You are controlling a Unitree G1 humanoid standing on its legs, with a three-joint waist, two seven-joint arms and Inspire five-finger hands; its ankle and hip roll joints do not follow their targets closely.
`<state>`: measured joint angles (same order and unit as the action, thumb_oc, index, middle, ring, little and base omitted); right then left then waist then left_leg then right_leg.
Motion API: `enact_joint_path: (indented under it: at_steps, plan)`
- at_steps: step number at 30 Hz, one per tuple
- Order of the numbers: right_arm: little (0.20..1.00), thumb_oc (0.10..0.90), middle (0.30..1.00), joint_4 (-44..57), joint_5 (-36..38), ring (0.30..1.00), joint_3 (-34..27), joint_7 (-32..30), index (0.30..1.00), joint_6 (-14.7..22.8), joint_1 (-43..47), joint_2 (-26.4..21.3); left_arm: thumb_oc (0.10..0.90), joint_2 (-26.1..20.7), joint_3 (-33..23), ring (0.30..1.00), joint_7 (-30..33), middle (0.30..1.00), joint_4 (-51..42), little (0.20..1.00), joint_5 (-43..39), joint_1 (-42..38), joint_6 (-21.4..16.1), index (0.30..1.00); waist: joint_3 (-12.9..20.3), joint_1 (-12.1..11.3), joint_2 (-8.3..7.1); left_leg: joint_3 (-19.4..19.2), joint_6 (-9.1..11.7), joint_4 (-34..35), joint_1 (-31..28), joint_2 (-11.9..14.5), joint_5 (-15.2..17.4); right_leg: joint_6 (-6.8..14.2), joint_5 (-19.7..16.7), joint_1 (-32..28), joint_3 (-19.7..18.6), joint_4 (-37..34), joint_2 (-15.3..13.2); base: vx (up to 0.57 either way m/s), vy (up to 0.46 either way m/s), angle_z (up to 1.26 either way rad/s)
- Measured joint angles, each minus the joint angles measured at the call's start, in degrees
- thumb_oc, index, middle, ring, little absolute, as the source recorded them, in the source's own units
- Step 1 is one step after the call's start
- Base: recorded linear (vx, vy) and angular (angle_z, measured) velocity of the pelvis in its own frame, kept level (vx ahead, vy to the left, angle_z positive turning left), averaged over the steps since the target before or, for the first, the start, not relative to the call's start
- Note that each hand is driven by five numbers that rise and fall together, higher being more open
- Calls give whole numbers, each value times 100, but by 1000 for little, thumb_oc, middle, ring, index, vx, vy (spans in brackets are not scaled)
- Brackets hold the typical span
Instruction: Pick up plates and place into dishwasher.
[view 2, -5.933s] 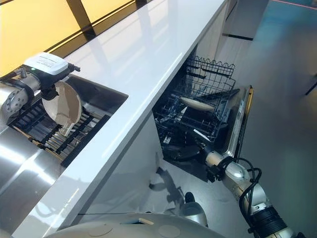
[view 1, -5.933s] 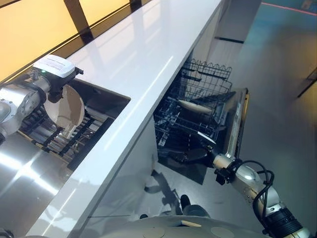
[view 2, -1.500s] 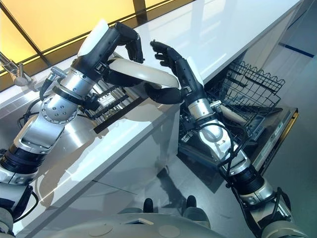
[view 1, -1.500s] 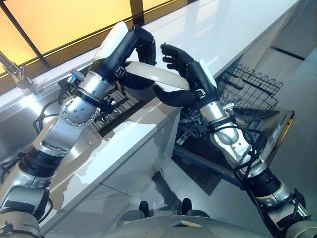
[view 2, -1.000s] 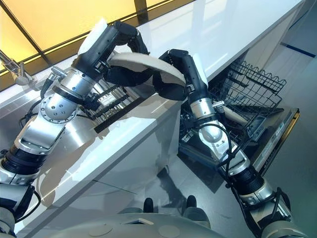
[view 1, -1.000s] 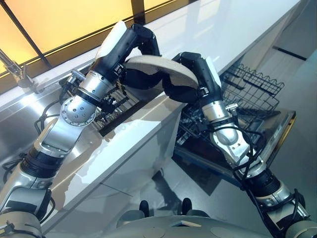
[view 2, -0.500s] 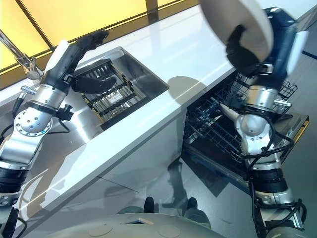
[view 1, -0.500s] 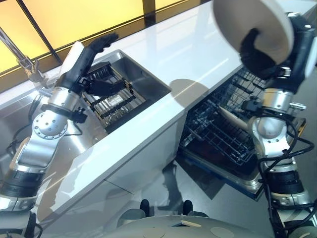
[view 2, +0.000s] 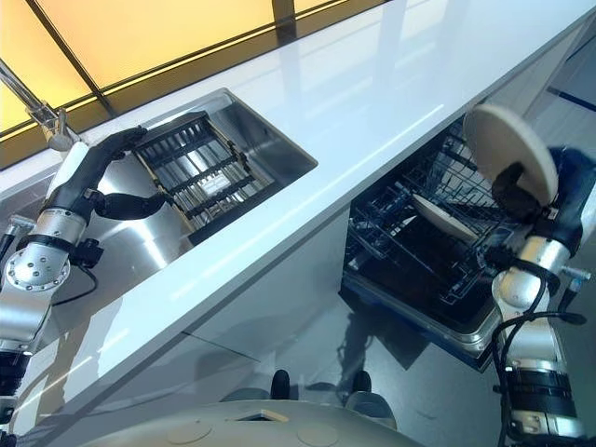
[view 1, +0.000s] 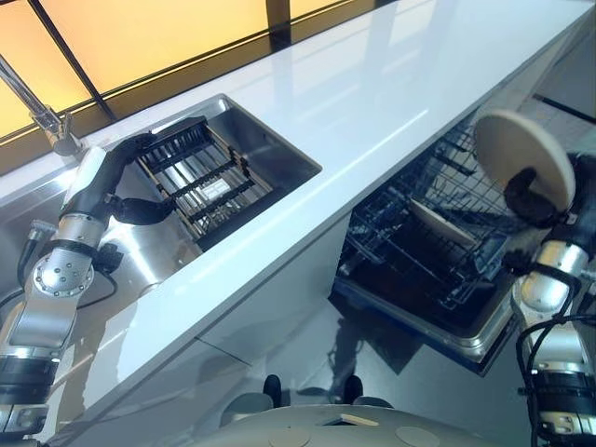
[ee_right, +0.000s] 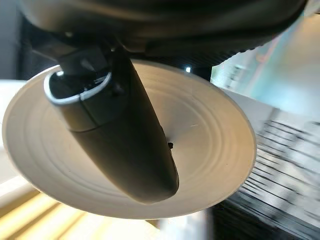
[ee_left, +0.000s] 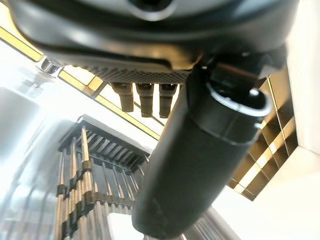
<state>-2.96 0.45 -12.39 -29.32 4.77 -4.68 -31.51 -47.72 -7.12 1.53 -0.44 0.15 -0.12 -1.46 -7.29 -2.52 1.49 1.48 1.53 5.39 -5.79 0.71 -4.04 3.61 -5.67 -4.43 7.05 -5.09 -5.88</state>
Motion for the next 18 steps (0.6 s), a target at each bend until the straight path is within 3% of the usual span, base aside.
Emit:
enact_joint_path:
  at_steps: [6, 15, 18]
  plan:
    - [200, 100, 300, -366, -302, 300, 410, 465, 300, -129, -141, 125, 800, 0, -244, 900, 206, 900, 187, 900, -18, 0, 0, 900, 12, 123, -20, -6, -14, 0, -3, 2, -10, 1, 0, -1, -5, 0, 0, 0, 0, 0]
    - [200, 100, 300, -744, -929, 300, 1077, 609, 300, -290, -200, 145, 800, 62, -272, 900, 342, 900, 190, 900, -23, 11, -1, 900, 27, 53, -45, 36, -8, 1, 18, -6, -5, 11, 7, -5, 36, 0, -14, 5, 2, 2]
    - [200, 100, 300, -1111, -1117, 300, 1202, 610, 300, -547, -199, 151, 800, 69, -272, 900, 342, 900, 190, 900, -27, 16, 0, 900, 34, 15, -56, 50, 3, 1, 57, -3, -12, 27, 19, -14, 134, 0, -32, 19, -8, 16]
